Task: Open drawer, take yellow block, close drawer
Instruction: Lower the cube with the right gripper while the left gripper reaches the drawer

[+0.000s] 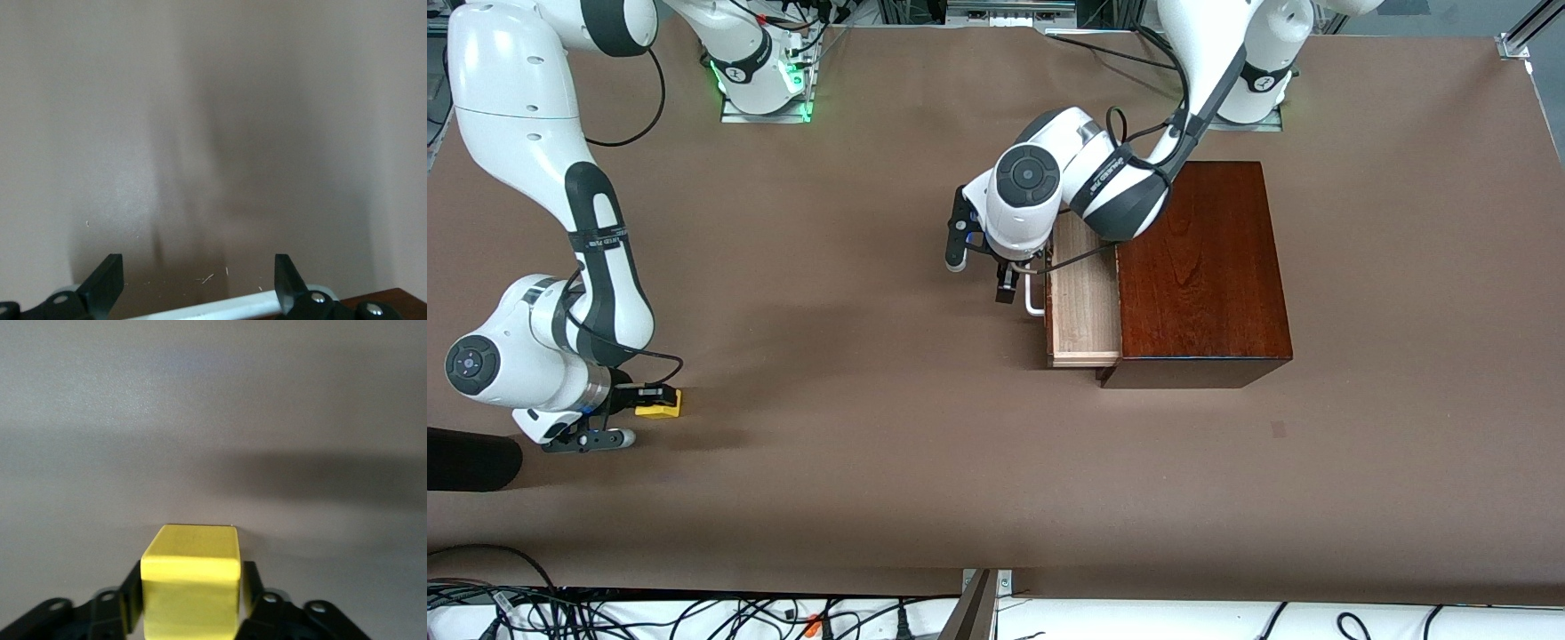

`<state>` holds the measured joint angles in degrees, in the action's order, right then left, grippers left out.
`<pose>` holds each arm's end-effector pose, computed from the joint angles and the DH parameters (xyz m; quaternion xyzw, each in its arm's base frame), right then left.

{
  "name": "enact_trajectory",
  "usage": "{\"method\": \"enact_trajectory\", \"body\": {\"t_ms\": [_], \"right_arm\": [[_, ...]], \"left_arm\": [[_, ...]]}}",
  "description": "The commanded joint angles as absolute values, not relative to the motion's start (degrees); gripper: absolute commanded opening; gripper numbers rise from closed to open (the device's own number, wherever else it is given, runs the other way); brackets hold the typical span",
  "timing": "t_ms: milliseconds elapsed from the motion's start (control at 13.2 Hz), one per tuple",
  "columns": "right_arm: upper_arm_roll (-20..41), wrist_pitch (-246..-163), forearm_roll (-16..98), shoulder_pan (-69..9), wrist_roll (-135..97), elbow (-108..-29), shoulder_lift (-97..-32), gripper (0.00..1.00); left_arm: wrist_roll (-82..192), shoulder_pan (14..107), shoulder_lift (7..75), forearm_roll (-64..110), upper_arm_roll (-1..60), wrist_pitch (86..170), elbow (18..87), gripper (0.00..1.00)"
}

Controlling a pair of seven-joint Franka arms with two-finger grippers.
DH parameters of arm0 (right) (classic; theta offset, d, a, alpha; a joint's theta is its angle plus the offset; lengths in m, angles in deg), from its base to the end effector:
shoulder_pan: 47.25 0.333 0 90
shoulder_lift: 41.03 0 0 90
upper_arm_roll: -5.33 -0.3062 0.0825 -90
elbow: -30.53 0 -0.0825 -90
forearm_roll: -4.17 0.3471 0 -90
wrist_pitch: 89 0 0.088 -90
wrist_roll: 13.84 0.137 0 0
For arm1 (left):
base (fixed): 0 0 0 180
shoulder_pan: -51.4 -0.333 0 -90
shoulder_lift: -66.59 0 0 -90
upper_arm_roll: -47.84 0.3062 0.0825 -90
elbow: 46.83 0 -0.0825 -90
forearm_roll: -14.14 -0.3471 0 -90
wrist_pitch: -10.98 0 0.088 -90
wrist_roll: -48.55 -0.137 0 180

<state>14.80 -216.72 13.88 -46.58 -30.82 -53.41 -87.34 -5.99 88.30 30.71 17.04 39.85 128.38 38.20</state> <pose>0.6756 -0.0780 0.1880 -0.9990 -0.0426 0.0138 0.0094 0.4787 -0.4634 0.2868 0.6633 -0.7452 -0.0225 0.0653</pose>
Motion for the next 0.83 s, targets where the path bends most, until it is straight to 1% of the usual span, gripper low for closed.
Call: {"method": "enact_trajectory", "body": {"t_ms": [0,227,605,756], "right_arm": [[14.38,-216.18,15.16,-47.16,-32.12,-51.82,-86.92,1.00],[14.47,-214.25,15.07,-46.98,-32.12,-51.91,-83.06,1.00],[14.91,-206.09,14.19,-46.81,-31.33,-51.99,-74.54,1.00],[15.35,-201.79,14.02,-46.72,-30.81,-52.08,-70.93,1.00]], "left_arm": [[-7.43,89.54,28.53,14.32,40.55,129.10,36.14,1.00],[-7.43,89.37,28.53,13.70,40.72,128.67,37.02,1.00],[-6.38,88.75,28.53,13.00,41.60,126.03,37.28,1.00],[-6.12,88.66,28.97,11.52,41.78,123.32,37.11,1.00]]}}
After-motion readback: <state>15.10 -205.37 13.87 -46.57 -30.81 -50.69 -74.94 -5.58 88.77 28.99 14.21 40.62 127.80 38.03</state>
